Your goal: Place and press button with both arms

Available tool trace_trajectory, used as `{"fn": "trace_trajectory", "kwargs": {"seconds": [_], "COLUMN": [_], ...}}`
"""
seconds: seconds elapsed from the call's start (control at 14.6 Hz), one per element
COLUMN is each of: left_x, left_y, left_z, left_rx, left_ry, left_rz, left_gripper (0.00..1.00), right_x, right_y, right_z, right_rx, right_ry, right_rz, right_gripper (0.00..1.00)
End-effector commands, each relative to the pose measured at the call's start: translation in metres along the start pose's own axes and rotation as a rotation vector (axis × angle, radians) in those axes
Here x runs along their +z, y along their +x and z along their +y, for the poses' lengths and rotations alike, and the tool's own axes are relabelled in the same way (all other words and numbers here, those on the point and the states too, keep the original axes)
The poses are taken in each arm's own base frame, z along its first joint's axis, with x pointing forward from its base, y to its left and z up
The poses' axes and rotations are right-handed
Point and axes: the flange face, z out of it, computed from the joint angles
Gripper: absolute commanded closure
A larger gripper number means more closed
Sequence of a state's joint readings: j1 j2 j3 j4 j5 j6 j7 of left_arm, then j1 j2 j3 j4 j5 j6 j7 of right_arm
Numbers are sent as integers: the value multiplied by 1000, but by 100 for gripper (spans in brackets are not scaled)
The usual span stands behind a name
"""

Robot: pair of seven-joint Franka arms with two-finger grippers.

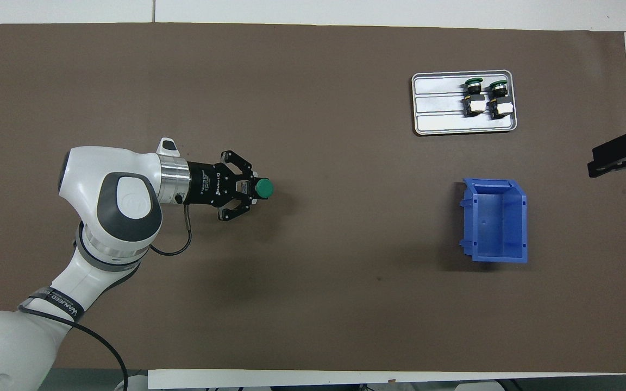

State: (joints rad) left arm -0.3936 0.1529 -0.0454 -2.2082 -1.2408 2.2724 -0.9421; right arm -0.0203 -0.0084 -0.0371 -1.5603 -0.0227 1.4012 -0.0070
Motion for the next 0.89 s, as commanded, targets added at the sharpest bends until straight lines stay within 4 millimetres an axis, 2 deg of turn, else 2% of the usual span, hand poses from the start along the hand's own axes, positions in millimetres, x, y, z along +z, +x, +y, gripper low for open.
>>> {"fn": "trace_trajectory", "kwargs": {"seconds": [0.0,0.41,0.69,0.82], "left_x": [-2,6,-4,3], "left_y": [11,25,26,25], "left_z": [-17,-30,-25,-27], "left_rx": [21,-11,-46,-29], "left_ry": [-49,-74,-118,-125], "left_rz": [-44,-101,-210,-202], "left_gripper": [82,82,82,80], "right_x": [1,1,1,1], "right_y": [-7,-7,-7,-7], "right_z": [1,1,1,1], "right_rx": [12,12,12,12], "right_ry": [6,6,6,6], "right_rz": [3,3,3,3], "right_gripper": [1,1,1,1]}}
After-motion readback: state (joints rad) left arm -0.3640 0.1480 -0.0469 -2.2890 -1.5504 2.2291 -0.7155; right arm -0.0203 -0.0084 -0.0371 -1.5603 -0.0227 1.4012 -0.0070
